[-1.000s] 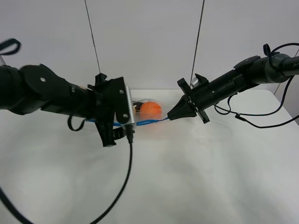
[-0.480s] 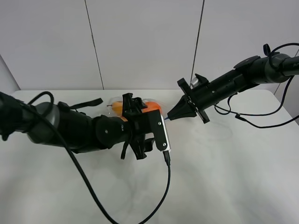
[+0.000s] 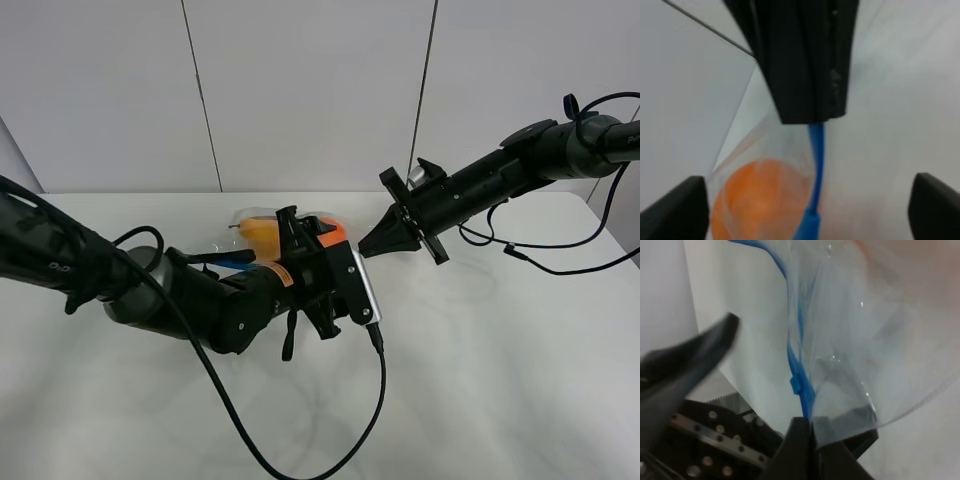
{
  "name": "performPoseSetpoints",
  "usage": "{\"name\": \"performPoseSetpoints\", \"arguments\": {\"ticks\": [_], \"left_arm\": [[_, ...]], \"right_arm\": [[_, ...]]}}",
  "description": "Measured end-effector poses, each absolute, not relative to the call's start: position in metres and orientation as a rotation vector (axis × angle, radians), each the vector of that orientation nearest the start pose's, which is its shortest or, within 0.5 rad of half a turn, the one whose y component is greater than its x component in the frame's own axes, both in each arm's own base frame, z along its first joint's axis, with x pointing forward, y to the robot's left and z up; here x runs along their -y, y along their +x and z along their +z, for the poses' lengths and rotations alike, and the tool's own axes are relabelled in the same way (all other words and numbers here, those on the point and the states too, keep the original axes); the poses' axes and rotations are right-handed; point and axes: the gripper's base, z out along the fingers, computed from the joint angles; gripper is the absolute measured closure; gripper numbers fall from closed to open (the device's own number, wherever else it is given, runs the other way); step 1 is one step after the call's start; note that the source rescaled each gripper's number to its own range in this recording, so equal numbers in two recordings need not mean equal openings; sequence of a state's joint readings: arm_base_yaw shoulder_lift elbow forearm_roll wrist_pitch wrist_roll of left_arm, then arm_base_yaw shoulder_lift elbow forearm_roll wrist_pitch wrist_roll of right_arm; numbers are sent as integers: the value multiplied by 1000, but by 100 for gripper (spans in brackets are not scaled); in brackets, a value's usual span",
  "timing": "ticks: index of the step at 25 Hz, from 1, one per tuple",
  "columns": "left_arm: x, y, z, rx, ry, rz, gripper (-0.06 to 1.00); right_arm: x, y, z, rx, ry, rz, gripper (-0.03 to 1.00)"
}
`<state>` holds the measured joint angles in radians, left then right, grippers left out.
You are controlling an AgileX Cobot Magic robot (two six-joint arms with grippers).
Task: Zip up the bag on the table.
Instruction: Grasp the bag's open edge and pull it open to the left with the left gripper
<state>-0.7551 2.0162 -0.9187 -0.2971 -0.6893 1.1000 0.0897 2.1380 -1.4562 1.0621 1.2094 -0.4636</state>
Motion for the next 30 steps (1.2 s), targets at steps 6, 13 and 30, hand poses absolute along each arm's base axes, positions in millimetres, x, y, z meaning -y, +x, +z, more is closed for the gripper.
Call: {"name": "performPoseSetpoints", "arguments": {"ticks": [6,13,30], "left_arm": [[250,304,125,-1418,1281,277,35],[248,306,127,-1397,1269,287,63],[241,295,122,-1335,1265,293,87]], "right_arm": [[-111,399,166,-2817,-33,1458,97],[-111,399,166,-2817,-33,1458,97],[-111,399,166,-2817,-33,1459,97]]}}
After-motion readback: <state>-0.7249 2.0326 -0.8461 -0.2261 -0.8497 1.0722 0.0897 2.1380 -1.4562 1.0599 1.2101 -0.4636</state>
